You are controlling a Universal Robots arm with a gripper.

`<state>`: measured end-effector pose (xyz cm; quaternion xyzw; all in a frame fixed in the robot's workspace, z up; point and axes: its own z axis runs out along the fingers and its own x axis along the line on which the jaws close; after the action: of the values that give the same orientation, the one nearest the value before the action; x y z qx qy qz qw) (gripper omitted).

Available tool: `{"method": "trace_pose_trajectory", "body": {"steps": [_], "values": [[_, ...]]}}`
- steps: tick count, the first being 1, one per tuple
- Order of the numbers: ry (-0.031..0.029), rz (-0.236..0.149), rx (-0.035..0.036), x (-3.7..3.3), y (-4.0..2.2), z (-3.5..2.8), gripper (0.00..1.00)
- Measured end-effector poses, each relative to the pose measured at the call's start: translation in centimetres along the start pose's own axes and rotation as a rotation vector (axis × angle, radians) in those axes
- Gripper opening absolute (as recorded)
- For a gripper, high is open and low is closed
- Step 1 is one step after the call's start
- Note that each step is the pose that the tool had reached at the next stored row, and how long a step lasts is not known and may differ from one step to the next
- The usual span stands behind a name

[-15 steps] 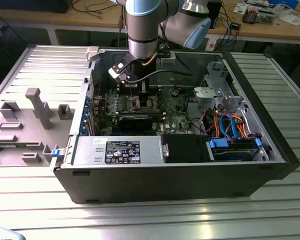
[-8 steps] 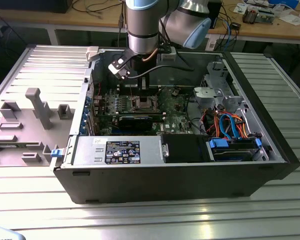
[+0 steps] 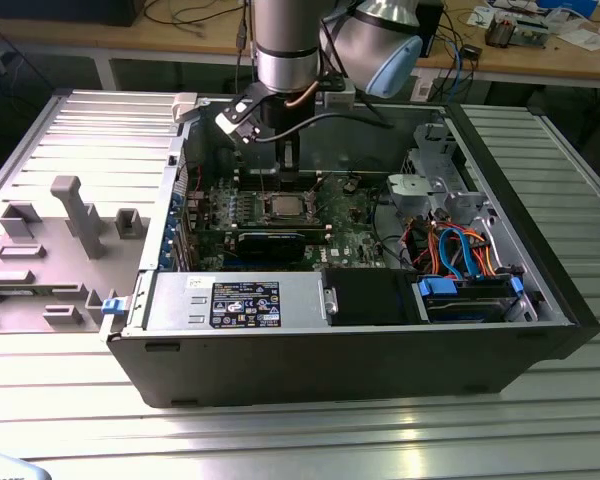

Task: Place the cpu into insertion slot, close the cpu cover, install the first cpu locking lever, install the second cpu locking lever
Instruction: 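Place the cpu into insertion slot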

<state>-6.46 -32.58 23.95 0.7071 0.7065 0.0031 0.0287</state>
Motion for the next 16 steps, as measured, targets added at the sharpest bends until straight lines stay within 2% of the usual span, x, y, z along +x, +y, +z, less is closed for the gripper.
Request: {"method": "trace_pose_trajectory", "body": {"steps": [3,6,7,8,11,16], "values": [[0.0,0.0,0.0,-0.01,0.01,-0.3,0.11],[-0.0001,0.0,0.0,-0.03,0.04,-0.96,0.11],[-0.0001,0.0,0.0,-0.04,0.05,-1.25,0.11],[-0.0001,0.0,0.0001,-0.07,0.09,-2.08,0.11],[-0.0001,0.0,0.0001,-0.11,0.13,-2.98,0.11],[0.0,0.0,0.0,-0.12,0.15,-3.4,0.11]]}}
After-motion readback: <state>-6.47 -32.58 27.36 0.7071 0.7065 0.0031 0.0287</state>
